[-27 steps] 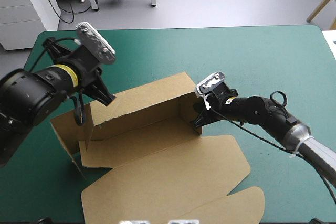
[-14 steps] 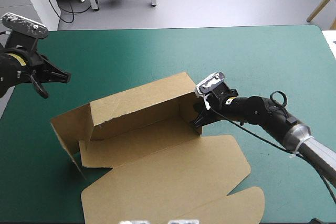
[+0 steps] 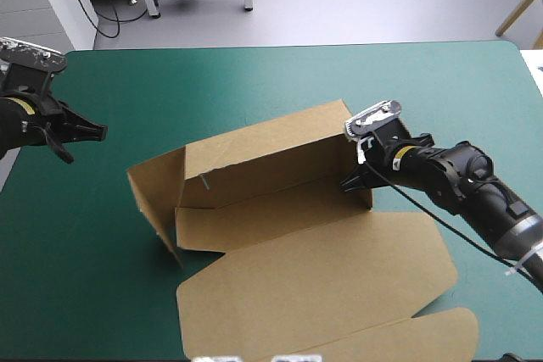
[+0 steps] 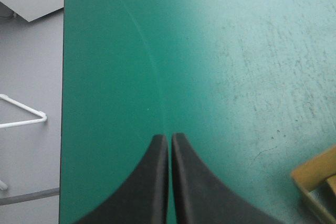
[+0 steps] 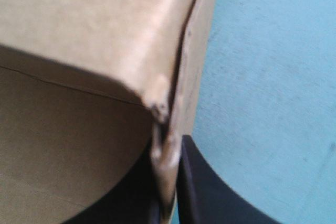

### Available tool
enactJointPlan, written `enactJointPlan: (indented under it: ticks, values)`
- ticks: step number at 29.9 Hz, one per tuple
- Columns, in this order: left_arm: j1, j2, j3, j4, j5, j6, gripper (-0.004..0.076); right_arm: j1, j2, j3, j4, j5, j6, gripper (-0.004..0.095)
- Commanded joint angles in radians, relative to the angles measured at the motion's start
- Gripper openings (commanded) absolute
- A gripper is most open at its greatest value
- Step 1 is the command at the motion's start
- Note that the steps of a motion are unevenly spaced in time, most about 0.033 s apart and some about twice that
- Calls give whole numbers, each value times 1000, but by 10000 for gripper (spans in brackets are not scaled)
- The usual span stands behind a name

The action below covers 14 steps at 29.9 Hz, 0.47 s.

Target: Fold the box

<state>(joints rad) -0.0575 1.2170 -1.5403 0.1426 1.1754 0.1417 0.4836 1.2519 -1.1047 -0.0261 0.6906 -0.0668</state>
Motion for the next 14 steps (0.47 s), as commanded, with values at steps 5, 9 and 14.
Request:
enactJointPlan:
  ticks: [5, 9, 14]
  values:
    - [0, -28, -25, 4, -84, -8, 6, -3, -28, -168, -121, 220, 167, -19]
    - [0, -28, -25, 4, -114, -8, 5, -71, 9, -181, -40, 244, 178, -20]
    - [0, -26, -25, 8, -121, -6, 6, -195, 100, -183, 158, 279, 46, -19]
